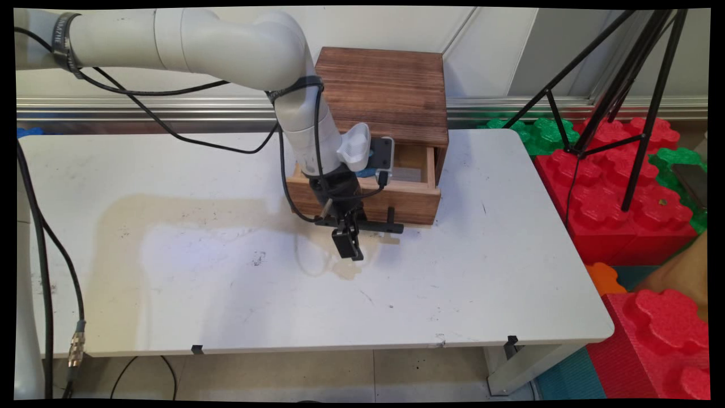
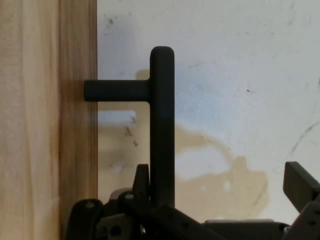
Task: Open the drawer
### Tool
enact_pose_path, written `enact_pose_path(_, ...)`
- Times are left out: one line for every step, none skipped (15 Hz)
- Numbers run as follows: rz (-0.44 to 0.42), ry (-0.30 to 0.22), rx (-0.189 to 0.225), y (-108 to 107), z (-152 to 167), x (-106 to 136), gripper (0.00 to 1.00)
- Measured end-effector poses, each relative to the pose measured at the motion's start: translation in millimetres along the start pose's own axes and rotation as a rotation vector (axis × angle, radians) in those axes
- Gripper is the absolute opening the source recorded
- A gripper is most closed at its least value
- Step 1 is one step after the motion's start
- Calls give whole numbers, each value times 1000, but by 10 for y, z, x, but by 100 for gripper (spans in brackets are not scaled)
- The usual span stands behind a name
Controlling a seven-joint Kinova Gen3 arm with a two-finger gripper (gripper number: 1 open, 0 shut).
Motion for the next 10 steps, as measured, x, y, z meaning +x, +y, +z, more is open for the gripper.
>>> enact_pose_path(4, 0, -2, 24, 2, -3, 100)
enact_pose_path(7, -1, -3, 49, 3, -7, 100)
enact_pose_path(10, -1, -5, 70, 3, -11, 100)
enact_pose_path(16, -1, -6, 99, 4, -15, 100)
enact_pose_path(21, -2, -8, 126, 5, -20, 100)
enact_pose_path(27, -3, -9, 152, 6, -25, 100)
enact_pose_path(36, -4, -11, 190, 7, -32, 100)
enact_pose_path(43, -6, -13, 228, 9, -41, 100)
enact_pose_path(50, -7, -14, 260, 10, -47, 100)
enact_pose_path(57, -9, -16, 298, 11, -55, 100)
